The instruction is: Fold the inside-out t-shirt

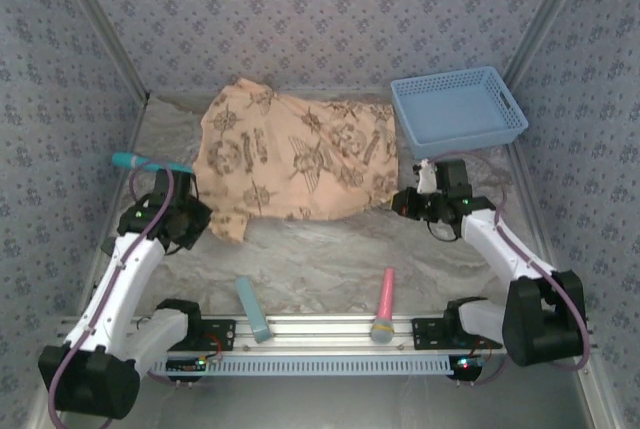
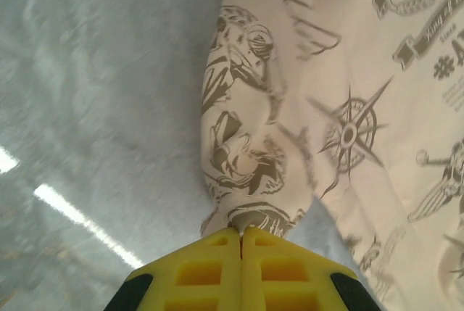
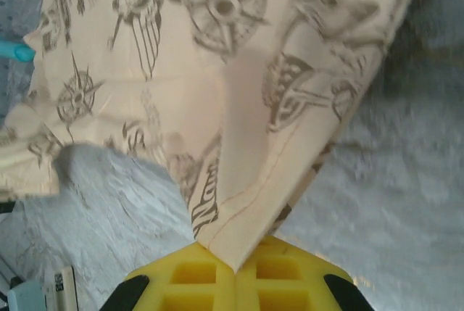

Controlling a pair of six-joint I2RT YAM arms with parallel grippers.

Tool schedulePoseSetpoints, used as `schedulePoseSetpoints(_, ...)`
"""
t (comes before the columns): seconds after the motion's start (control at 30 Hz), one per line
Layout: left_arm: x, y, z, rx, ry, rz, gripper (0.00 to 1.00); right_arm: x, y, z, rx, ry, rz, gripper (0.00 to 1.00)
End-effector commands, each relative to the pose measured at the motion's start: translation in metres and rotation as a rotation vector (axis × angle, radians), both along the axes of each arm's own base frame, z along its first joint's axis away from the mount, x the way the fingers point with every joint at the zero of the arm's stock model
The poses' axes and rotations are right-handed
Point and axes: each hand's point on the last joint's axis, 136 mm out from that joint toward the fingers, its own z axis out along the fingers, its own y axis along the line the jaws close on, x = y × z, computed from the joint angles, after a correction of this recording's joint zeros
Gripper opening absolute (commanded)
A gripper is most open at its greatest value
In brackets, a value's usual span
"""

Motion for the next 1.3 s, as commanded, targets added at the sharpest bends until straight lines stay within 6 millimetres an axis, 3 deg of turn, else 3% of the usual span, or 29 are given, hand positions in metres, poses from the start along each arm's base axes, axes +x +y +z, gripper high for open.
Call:
schedulePoseSetpoints(0.0, -0.033, 0.003, -0.008, -0.036, 0.078, 0.073, 0.00, -0.022, -0.009, -0.013, -0.026, 0.055, -0.038, 0.00)
schedulePoseSetpoints(0.13, -0.062, 0.011, -0.016, -0.040, 0.162, 0.160, 0.00, -0.046, -0.024, -0.033, -0.085, 0.137, -0.078, 0.00)
schedulePoseSetpoints(0.3, -0.065, 0.013, -0.007, -0.031, 0.220, 0.191, 0.00, -0.050, -0.044, -0.037, -0.096, 0.210, -0.184, 0.00)
schedulePoseSetpoints(0.5, -0.025, 0.019, 0.013, 0.044, 0.198, 0.177, 0.00, -0.015, -0.052, -0.030, -0.083, 0.193, -0.243, 0.00)
schedulePoseSetpoints(0.7, 0.016, 0.021, 0.012, 0.043, 0.228, 0.183, 0.00, 0.025, -0.057, -0.038, -0.061, 0.243, -0.259, 0.00)
schedulePoseSetpoints(0.87, 0.045, 0.022, 0.013, 0.024, 0.218, 0.188, 0.00, 0.047, -0.061, -0.045, -0.074, 0.264, -0.275, 0.00)
schedulePoseSetpoints(1.1, 0.080, 0.020, 0.022, 0.065, 0.236, 0.126, 0.00, 0.058, -0.070, -0.063, -0.076, 0.318, -0.310, 0.00)
schedulePoseSetpoints(1.27, 0.108, 0.009, 0.042, 0.176, 0.215, 0.028, 0.00, 0.059, -0.072, -0.072, -0.089, 0.336, -0.319, 0.00)
